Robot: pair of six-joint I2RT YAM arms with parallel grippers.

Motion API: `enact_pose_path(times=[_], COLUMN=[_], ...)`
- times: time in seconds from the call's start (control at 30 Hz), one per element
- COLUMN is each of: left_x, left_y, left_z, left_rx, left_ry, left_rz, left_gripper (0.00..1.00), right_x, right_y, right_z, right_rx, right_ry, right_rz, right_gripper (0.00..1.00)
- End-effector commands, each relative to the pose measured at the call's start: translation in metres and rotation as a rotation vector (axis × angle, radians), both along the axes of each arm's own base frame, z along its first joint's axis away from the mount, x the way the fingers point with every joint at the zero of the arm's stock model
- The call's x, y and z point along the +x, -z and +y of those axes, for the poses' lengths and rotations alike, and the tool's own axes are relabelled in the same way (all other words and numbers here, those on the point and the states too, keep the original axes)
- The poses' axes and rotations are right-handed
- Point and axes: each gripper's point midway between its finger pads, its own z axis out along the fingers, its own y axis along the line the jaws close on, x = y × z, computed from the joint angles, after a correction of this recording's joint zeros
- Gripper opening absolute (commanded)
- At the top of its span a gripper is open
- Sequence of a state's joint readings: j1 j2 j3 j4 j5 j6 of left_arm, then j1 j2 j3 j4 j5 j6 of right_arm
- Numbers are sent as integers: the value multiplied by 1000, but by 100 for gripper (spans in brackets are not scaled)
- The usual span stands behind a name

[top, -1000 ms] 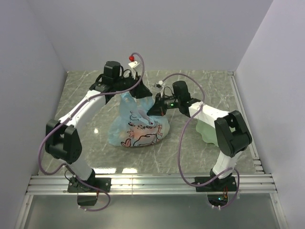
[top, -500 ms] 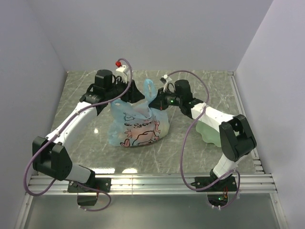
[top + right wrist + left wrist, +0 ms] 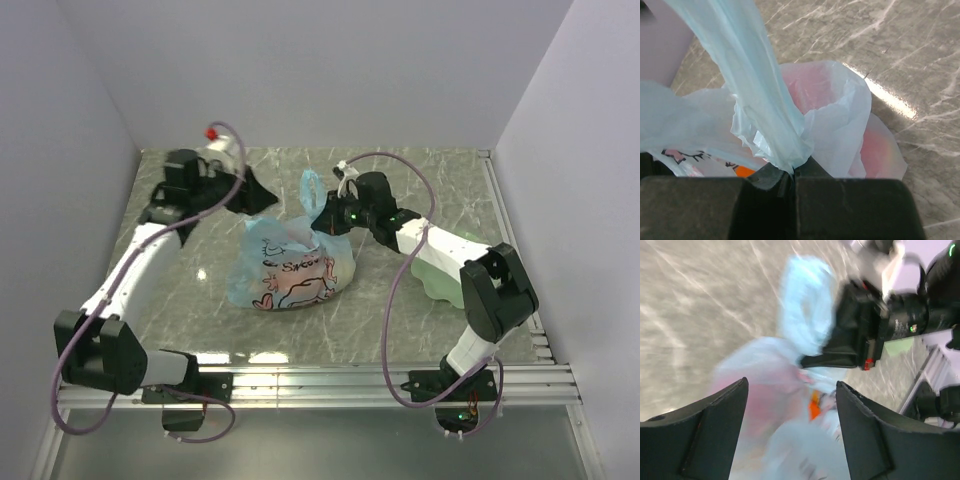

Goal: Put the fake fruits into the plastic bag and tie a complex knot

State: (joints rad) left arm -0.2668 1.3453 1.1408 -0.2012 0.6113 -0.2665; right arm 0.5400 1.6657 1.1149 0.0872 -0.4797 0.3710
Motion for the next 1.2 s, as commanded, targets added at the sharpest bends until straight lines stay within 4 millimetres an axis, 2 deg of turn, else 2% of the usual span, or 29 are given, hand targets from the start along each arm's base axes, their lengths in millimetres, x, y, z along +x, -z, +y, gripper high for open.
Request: enact_pose_path(times=[0.0, 0.03, 0.07, 0.1, 0.13, 0.17, 0.2, 0.23, 0.3, 0.33, 0.4, 0.43, 0.5, 0.53, 0.57, 0.63, 0.73, 0.77, 0.83, 0.87, 0.93, 0.97, 1.03, 1.13, 1.17], left_x=[0, -6, -3, -10, -23, -29, -41, -58, -80, -93, -102, -103, -94, -89, -79, -71, -59, -58, -50, -50, -47, -47, -46, -46, -52], left_y=[-59, -63, -66, -58, -61, -57, -55, -42, -32, -22, -12, -10, -7, 0, -3, 7, 15, 20, 17, 15, 8, 6, 1, 1, 2], left_z=[45, 53, 71, 85, 87, 97, 97, 97, 94, 92, 91, 90, 88, 87, 82, 74, 55, 50, 44, 38, 30, 25, 17, 6, -1], left_rx=[-53, -63, -38, -22, -23, 45, 74, 91, 155, 158, 185, 184, 168, 155, 149, 152, 184, 171, 166, 164, 142, 135, 117, 121, 119], left_ry=[-4, 10, -11, -27, 18, 55, 87, 125, 232, 259, 315, 325, 321, 316, 321, 344, 381, 379, 387, 412, 448, 463, 501, 558, 598], left_rz=[-138, -136, -161, -116, -128, -202, -218, -170, -235, -201, -242, -254, -286, -270, -306, -302, -346, -326, -366, -381, -406, -415, -440, -460, -468], left_gripper=[77, 78, 78, 78, 79, 79, 79, 79, 79, 79, 82, 85, 87, 88, 88, 89, 85, 80, 70, 52, 34, 20, 10, 5, 5], right_x=[-2, -3, -4, -6, -6, -6, -7, -7, -8, -8, -9, -13, -13, -16, -16, -18, -22, -24, -26, -27, -29, -27, -28, -28, -26], right_y=[-34, -34, -35, -36, -37, -38, -38, -37, -37, -37, -40, -40, -45, -42, -43, -37, -38, -40, -36, -40, -31, -35, -28, -25, -29], right_z=[2, 2, 3, 3, 3, 3, 4, 4, 4, 4, 6, 9, 12, 14, 15, 17, 21, 23, 26, 31, 33, 35, 38, 44, 47], right_rx=[10, 9, 8, 6, 4, 2, -2, -8, -18, -23, -23, -15, -10, -10, -21, -36, -37, -34, -54, -62, -99, -101, -111, -124, -128], right_ry=[-52, -63, -76, -84, -89, -99, -110, -113, -132, -139, -164, -197, -228, -247, -262, -285, -325, -351, -368, -379, -403, -404, -412, -433, -436], right_rz=[-126, -133, -145, -146, -150, -159, -159, -161, -171, -175, -186, -185, -205, -195, -207, -193, -195, -208, -200, -217, -212, -221, -195, -181, -189], right_gripper=[0, 0, 0, 0, 0, 0, 0, 0, 0, 0, 0, 0, 0, 0, 0, 0, 0, 0, 0, 0, 0, 0, 0, 0, 0])
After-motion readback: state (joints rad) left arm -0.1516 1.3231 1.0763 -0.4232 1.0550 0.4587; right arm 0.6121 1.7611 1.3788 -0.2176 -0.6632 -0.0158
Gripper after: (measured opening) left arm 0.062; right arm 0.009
